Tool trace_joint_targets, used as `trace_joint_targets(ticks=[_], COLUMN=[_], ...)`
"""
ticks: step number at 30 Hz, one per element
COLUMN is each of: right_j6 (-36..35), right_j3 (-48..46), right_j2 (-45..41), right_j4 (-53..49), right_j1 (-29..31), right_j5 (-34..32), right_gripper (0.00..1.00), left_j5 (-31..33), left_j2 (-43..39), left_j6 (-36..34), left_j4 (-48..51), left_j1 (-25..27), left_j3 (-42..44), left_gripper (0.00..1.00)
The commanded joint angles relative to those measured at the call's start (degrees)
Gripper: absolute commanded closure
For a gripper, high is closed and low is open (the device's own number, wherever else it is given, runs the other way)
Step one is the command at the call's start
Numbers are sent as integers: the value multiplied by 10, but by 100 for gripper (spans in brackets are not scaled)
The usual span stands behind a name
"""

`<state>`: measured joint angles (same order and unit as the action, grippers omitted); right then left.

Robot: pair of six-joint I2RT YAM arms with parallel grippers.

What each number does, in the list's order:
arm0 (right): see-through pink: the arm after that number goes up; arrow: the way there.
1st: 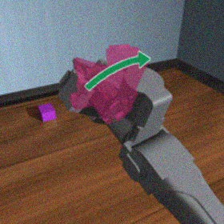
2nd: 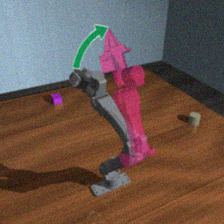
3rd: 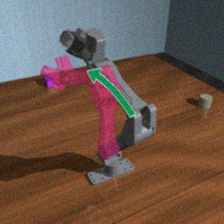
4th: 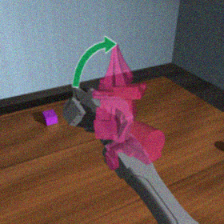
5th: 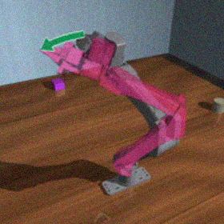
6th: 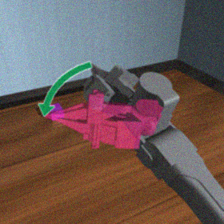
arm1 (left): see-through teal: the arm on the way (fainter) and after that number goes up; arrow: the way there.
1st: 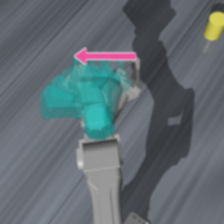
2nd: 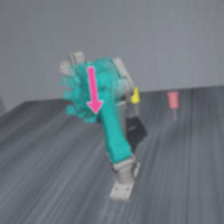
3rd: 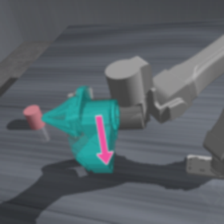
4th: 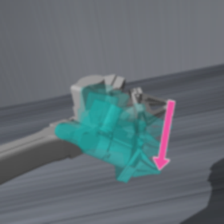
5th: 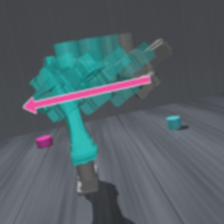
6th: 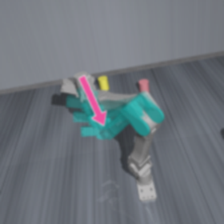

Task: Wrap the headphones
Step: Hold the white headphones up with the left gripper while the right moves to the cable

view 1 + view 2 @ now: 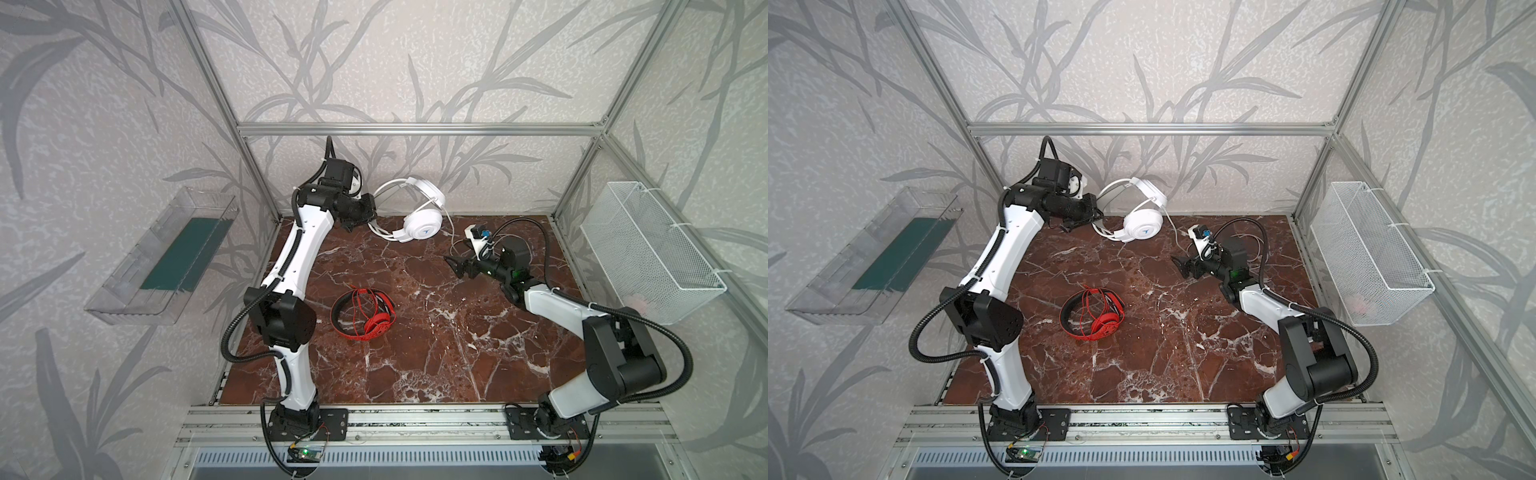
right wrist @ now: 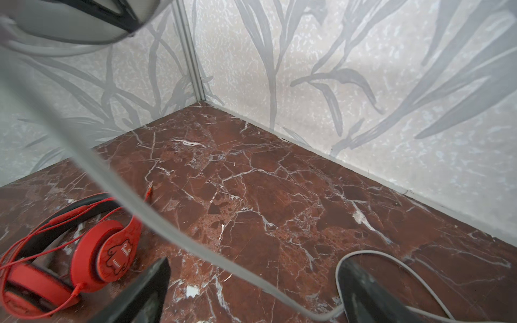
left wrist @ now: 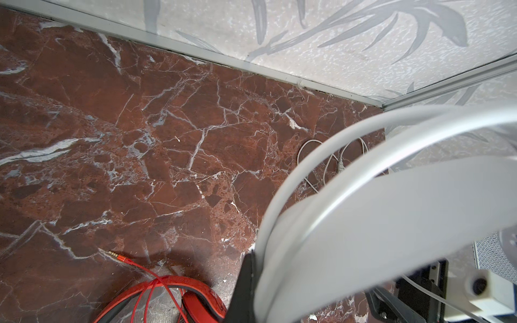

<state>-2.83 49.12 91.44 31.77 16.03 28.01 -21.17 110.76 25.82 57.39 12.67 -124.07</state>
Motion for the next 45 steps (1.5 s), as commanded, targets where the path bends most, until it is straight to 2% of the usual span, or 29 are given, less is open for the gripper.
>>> trace_joint_targets(ticks=[1, 6, 12, 13, 16, 20, 27, 40, 45], right_j6=[28, 43, 53, 54, 65, 65, 29, -68, -85], right_j3=[18, 33, 38, 37, 32, 17, -5, -27, -41], right_j2=[34, 88, 124, 127, 131, 119, 67, -68, -118], right_j4=[73, 102, 123, 127, 140, 152, 85, -93, -153], right_j1=[0, 1, 2, 2, 2, 6, 8, 67, 78], right_j5=[-36, -34, -21, -16, -7, 4, 23, 10, -1], right_gripper=[6, 7, 21, 26, 56, 72, 98, 100, 100], left_j5=[-22, -14, -11, -10, -8, -6, -5, 29, 47], left_j2=[-36, -45, -49, -49, -49, -52, -50, -56, -56], left_j6=[17, 15, 18, 18, 21, 24, 29, 51, 57], left_j4=[-5, -4, -4, -4, -4, -12, -22, -54, -60], left_j1=[4, 5, 6, 6, 7, 7, 7, 8, 7], left_j3=[-26, -28, -25, -24, -21, -12, -9, 19, 21], left_gripper=[100, 100, 100, 100, 100, 100, 100, 100, 100])
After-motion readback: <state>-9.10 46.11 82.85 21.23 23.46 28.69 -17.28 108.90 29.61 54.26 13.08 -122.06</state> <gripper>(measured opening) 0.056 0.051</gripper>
